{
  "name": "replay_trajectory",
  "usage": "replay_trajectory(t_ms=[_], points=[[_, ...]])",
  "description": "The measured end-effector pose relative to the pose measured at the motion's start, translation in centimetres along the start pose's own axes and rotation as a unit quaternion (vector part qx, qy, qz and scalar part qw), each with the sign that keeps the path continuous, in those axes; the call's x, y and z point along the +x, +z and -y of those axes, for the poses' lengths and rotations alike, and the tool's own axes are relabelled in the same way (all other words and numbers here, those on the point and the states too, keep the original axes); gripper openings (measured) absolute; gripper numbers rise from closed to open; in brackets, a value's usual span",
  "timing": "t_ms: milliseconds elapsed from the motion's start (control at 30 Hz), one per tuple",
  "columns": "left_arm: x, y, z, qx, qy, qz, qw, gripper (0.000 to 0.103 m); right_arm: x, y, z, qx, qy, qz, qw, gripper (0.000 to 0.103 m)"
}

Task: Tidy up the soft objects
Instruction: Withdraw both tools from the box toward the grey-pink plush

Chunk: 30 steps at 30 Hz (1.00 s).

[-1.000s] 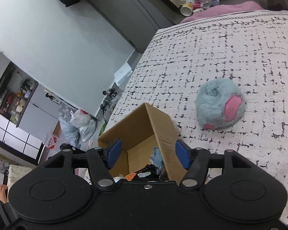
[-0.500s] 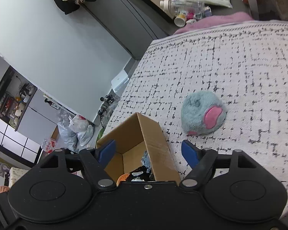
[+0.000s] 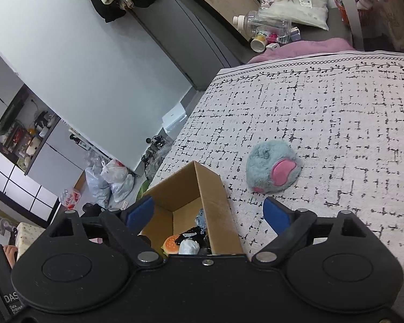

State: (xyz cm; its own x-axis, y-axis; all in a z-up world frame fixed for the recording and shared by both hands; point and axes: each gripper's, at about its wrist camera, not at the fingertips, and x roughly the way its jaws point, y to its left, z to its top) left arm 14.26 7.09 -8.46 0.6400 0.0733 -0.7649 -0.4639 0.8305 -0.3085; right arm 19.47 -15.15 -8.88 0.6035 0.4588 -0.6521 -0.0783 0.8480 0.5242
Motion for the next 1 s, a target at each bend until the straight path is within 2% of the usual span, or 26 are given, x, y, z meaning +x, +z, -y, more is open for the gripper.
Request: replay_trajectory(t_ms=[367,467,800,1000], points=[[-1.4,-0.9,1.3,0.027,0.026,-0.01,0.9993,0.081,-1.8,0.2,0.8,-0.02,0.008,-0.01,1.0,0.095],[-1.8,-1.1,1.8,0.036,0.033,-0.011,0.9988,0.086,-2.2,0.2,1.0,-0.027,0.009,-0.014,0.999,0.097],[-2.3,-1.8,2.5,0.048,0.034,-0.018,0.9981,0.094,-3.3,0.3,2.4,-0.054,0.004,-0.021,0.998,0.098],[-2.1,-2.4,3.8,0.061,0.035,-0.018,0.9973,0.095,-3.5,0.5,4.3,-0.048,-0.007,-0.022,0.999,0.098]])
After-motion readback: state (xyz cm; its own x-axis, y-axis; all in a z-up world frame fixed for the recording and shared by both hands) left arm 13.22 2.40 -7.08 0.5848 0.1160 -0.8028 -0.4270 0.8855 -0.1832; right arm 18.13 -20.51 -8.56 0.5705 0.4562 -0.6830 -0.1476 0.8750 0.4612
